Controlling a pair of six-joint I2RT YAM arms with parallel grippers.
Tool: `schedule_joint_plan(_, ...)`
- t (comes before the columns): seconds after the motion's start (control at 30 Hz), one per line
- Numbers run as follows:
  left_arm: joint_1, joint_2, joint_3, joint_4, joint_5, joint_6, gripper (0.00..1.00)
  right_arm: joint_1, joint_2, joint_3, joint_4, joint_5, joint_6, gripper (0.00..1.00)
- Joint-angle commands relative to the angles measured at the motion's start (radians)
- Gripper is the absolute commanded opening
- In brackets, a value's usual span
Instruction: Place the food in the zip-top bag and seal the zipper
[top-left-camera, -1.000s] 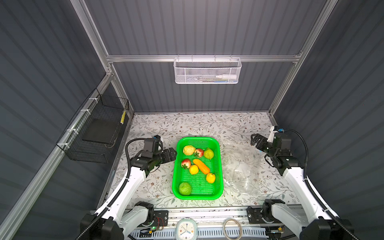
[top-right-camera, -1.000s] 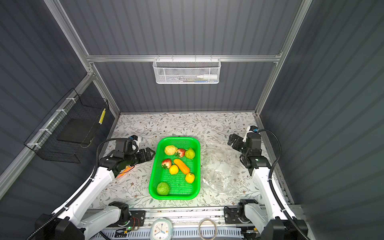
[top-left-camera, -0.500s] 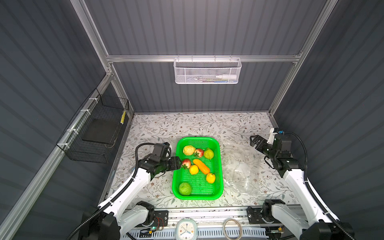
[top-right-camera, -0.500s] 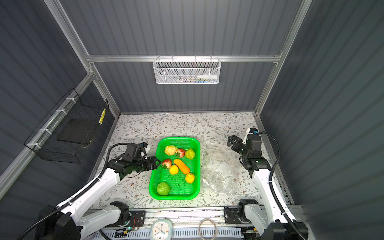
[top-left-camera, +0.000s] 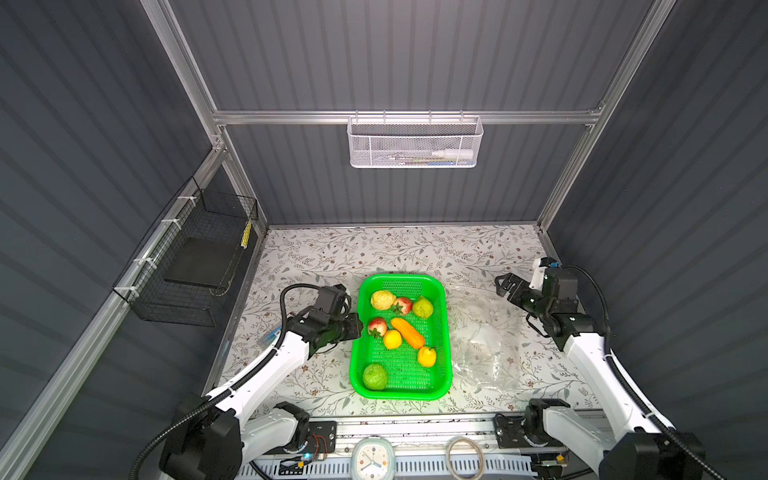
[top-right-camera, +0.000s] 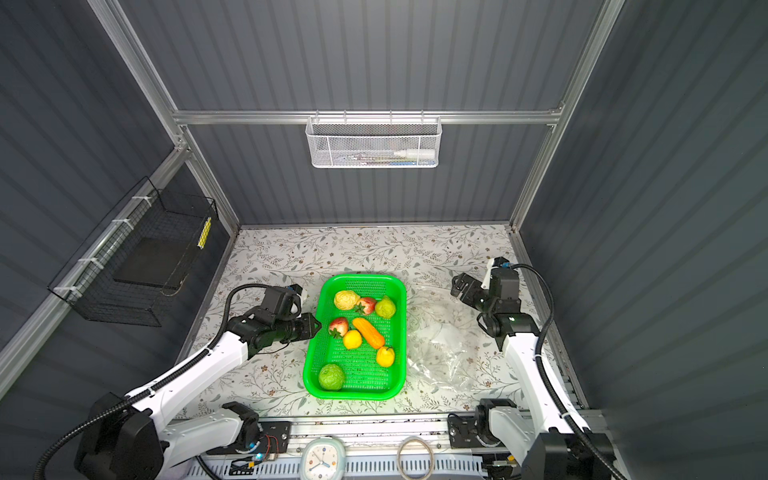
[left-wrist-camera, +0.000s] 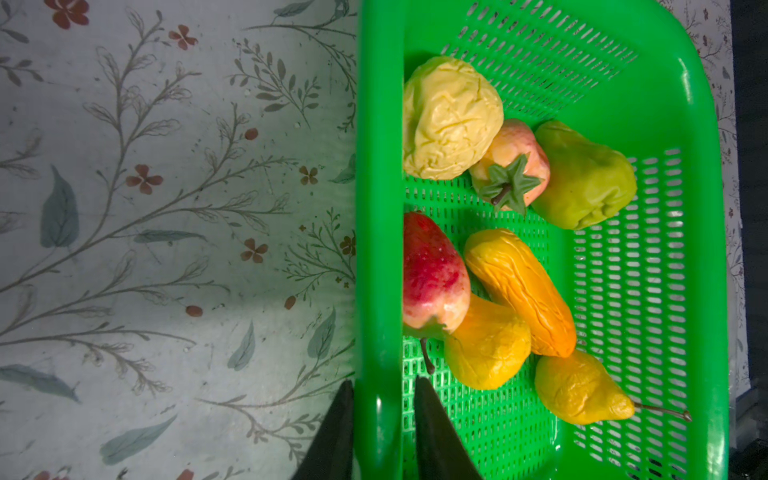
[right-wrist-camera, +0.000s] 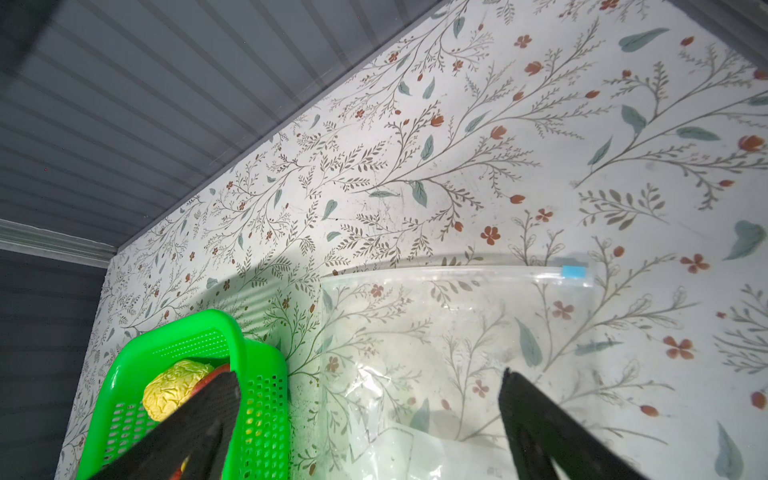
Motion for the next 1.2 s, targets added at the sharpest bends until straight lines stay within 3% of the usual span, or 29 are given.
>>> schedule_joint_plan(0.0,-0.008,0.018,0.009,0.007,-0.017,0.011,0.27,0.005,0.007,0.026,-0.026,-0.021,-0.026,0.99)
schedule_joint_plan(0.17,-0.013,0.046,0.019,-0.012,-0.044,0.035,0.28,0.004,0.002,0.023,-0.03,-0.014,-0.034,0.99)
schedule_joint_plan(0.3,-0.013,0.046,0.031,-0.014,-0.078,0.035,0.18,0.005,-0.007,0.021,-0.035,0.003,-0.043,0.99)
schedule_joint_plan(0.43,-0.013,0.048,0.067,-0.005,-0.152,0.049,0.16,0.004,-0.015,0.018,-0.043,0.029,-0.055,0.99)
schedule_joint_plan(0.63,0.015,0.188,0.185,0.037,-0.283,0.187,0.16,0.003,0.01,0.02,-0.071,0.089,-0.046,0.99)
schedule_joint_plan(0.9,0.19,0.39,0.344,0.156,-0.169,0.325,0.2,-0.013,0.042,0.002,-0.107,0.147,-0.069,0.99)
schedule_joint_plan(1.17,0.289,0.646,0.637,0.101,-0.05,0.477,0.23,-0.077,0.134,-0.009,-0.134,0.135,-0.045,0.99)
